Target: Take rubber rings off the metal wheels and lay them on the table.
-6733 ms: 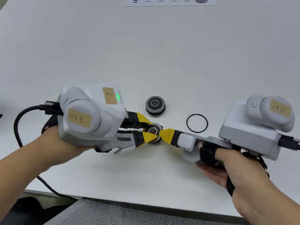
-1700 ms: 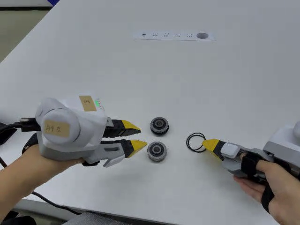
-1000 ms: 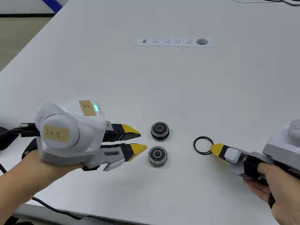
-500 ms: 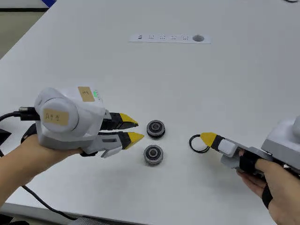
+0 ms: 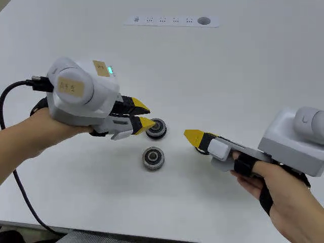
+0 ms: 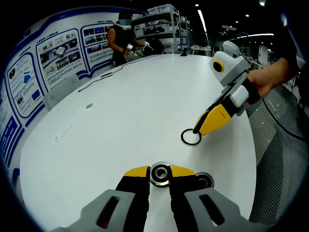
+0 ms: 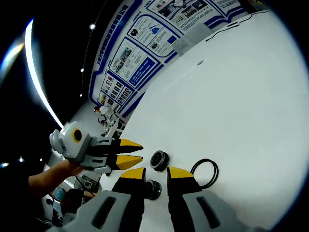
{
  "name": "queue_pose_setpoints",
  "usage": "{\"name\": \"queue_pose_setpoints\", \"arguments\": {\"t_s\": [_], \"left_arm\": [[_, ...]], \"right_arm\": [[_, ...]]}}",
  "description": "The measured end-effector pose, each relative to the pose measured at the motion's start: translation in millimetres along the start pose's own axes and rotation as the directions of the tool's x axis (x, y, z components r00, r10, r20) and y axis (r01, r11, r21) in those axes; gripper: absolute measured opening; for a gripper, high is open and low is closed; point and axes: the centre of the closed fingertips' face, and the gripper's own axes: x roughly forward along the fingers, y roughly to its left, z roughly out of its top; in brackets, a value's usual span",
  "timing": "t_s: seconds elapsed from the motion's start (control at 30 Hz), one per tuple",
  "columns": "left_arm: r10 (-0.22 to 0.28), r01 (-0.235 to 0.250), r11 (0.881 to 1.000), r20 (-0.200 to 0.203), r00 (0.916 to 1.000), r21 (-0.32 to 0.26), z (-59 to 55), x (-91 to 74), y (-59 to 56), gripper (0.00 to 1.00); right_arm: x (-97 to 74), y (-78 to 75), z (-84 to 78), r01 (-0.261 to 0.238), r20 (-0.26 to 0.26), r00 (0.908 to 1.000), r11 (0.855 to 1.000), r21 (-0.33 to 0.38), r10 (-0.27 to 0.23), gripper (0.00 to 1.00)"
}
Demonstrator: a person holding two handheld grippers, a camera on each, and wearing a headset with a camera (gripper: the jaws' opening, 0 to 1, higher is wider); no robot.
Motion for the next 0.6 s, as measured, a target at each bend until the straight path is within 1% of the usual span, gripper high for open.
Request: {"name": "queue_pose_setpoints", "arguments": {"t_s": [0.1, 0.17, 0.23, 0.33, 0.47, 0.6], "left_arm": [[-0.026, 0.026, 1.0, -0.009, 0.9996, -0.005, -4.4, 5.9, -2.8, 0.16], [-0.03, 0.03, 1.0, -0.021, 0.9993, -0.001, -8.7, 9.2, -2.9, 0.16], [-0.034, 0.034, 0.999, -0.022, 0.9992, -0.013, -11.3, 11.6, -2.2, 0.16], [-0.038, 0.038, 0.999, -0.023, 0.999, -0.021, -12.4, 13.7, -2.2, 0.16], [-0.044, 0.043, 0.999, -0.022, 0.9988, -0.027, -12.1, 16.0, -2.0, 0.16], [-0.056, 0.055, 0.998, -0.024, 0.9982, -0.034, -12.7, 18.0, -4.1, 0.16]], "right_arm": [[1.7, 0.2, -1.8, -0.003, -0.005, 1.0, 1.0, 0.001, 0.003, 0.19], [2.5, 0.6, -2.0, -0.012, 0.002, 0.9999, 1.0, 0.029, 0.012, 0.19], [2.7, -0.5, -2.7, -0.011, 0.003, 0.9999, 0.999, 0.033, 0.011, 0.19], [3.0, -1.8, -4.6, -0.013, 0.001, 0.9999, 0.999, 0.051, 0.013, 0.19], [2.8, -7.2, -6.0, -0.005, 0.005, 1.0, 0.995, 0.1, 0.005, 0.19], [2.8, -9.5, -6.3, 0.002, 0.0, 1.0, 0.995, 0.096, -0.002, 0.19]]}}
